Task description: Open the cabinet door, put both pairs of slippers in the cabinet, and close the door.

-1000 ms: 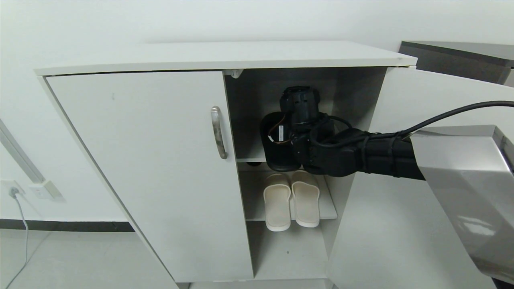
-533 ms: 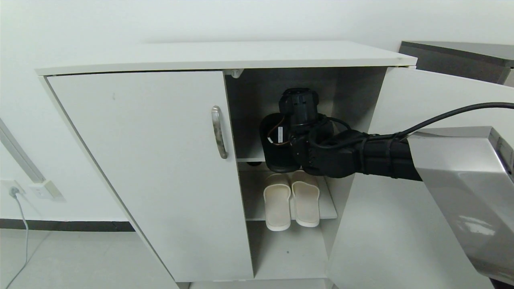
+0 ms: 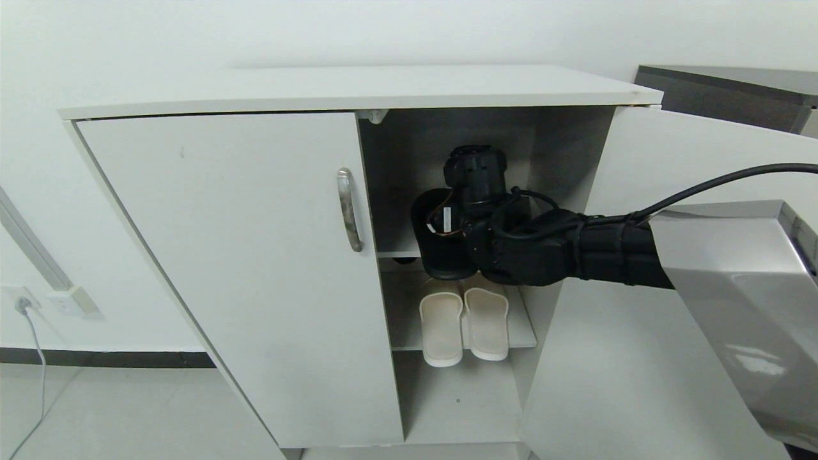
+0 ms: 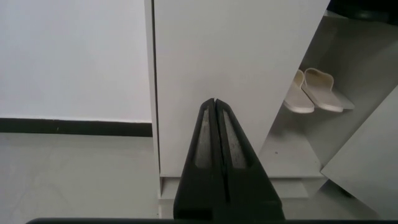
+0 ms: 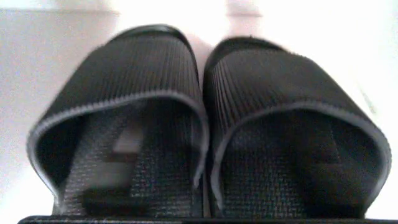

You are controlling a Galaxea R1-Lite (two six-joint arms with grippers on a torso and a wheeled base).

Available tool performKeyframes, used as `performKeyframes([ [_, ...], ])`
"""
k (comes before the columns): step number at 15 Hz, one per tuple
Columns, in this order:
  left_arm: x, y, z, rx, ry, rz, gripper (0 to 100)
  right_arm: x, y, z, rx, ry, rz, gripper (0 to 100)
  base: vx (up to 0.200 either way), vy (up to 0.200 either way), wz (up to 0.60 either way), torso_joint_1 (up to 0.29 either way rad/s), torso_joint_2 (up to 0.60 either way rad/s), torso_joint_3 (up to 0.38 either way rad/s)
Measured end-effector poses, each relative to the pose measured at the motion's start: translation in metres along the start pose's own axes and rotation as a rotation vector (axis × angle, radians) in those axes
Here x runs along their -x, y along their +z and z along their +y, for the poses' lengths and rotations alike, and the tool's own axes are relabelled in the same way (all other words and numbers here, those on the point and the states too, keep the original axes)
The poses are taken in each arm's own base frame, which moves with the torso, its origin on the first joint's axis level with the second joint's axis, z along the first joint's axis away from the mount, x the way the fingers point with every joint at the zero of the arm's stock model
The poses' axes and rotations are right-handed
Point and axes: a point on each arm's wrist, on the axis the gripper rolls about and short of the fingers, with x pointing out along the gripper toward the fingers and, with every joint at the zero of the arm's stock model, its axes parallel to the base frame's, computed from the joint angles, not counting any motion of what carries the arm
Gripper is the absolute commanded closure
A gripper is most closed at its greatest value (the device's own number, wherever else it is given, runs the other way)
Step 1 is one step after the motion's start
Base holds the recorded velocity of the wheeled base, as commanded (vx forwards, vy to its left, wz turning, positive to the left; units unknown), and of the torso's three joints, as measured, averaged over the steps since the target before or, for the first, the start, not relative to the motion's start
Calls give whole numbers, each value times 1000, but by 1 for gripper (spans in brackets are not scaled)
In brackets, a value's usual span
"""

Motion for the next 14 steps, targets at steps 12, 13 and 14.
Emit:
performKeyframes([
  [12,0,0,0,0,0,0,100,108,-5,-23,14,134,-5,0,0,0,0,0,0,0],
  [13,0,0,0,0,0,0,100,118,-7,-26,6,154,-15,0,0,0,0,0,0,0],
  [14,0,0,0,1,0,0,100,127,-9,-29,-2,176,-26,0,0,0,0,0,0,0],
])
